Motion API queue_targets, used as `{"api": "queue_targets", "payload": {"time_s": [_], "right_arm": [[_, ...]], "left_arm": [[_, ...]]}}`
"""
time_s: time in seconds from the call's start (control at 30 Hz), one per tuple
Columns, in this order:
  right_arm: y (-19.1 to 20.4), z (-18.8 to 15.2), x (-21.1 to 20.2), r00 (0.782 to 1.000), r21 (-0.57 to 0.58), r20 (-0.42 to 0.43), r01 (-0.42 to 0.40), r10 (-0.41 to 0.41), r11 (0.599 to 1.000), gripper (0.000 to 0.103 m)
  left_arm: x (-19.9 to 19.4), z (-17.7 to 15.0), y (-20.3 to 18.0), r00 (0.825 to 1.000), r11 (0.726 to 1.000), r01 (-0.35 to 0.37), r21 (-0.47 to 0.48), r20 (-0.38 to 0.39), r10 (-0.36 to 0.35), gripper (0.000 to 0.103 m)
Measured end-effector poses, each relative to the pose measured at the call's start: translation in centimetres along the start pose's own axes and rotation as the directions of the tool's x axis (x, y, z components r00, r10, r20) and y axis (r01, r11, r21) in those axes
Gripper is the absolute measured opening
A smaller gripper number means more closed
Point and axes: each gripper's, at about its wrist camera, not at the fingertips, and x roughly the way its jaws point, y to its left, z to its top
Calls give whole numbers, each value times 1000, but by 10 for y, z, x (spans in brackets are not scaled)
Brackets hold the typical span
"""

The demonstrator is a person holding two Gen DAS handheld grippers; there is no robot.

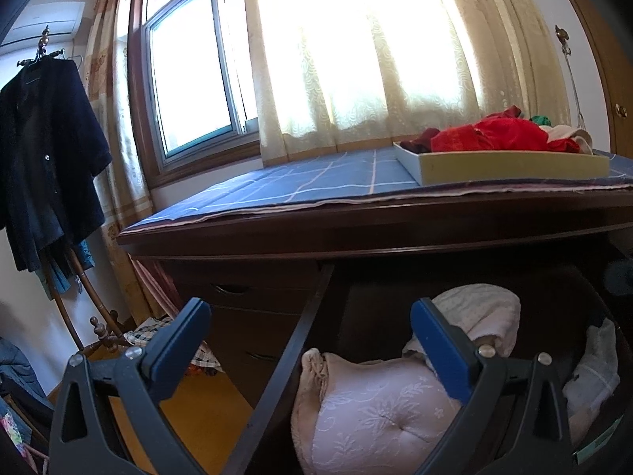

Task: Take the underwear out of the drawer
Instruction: 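Close the right gripper on the white underwear and lift it, then carry the white underwear up over the yellow tray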

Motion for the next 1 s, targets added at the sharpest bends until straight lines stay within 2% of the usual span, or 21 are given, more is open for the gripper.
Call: {"api": "queue_targets", "payload": {"time_s": [0.07, 0.17, 0.23, 0.27, 0.3, 0.47, 0.6, 0.7, 0.8, 0.9, 0.93, 0.97, 1.0], "right_arm": [[6, 8, 19, 998, 49, -43, -52, 54, 997, 66], [14, 15, 52, 992, 121, -97, -70, 82, 990, 66], [19, 19, 70, 987, 147, -133, -69, 89, 987, 74], [22, 21, 79, 984, 164, -147, -71, 96, 984, 84], [23, 23, 86, 982, 182, -156, -73, 102, 981, 90], [19, 27, 120, 969, 331, -210, -54, 129, 942, 93], [11, 20, 152, 947, 447, -282, -15, 157, 895, 93], [6, 13, 172, 922, 520, -338, 13, 192, 854, 93], [6, 11, 174, 930, 547, -317, 18, 187, 837, 93], [12, 11, 174, 932, 530, -319, 26, 171, 847, 93], [13, 11, 175, 934, 526, -313, 18, 174, 850, 92], [13, 10, 174, 937, 528, -305, 16, 172, 849, 78], [11, 9, 173, 939, 532, -302, 24, 163, 847, 52]], "left_arm": [[0, 0, 0, 1000, 1000, -1, -9, 1, 1, 103], [-3, -1, 3, 1000, 999, -11, -35, 18, 11, 103], [-4, -1, 4, 1000, 999, -12, -40, 24, 13, 103], [-4, -2, 4, 1000, 999, -11, -46, 28, 12, 103], [-4, -2, 5, 999, 999, -11, -52, 31, 13, 103], [-4, -2, 7, 999, 998, -17, -67, 34, 20, 103], [-4, -2, 7, 999, 998, -18, -68, 33, 20, 103], [-4, -2, 7, 999, 998, -19, -67, 36, 21, 103], [-4, -2, 7, 999, 998, -18, -67, 32, 20, 103], [-3, -1, 7, 999, 998, -17, -64, 29, 19, 103], [-4, -2, 6, 999, 998, -17, -62, 29, 18, 103], [-4, -1, 6, 999, 998, -18, -61, 30, 19, 103], [-4, -1, 6, 999, 998, -18, -60, 30, 20, 103]]}}
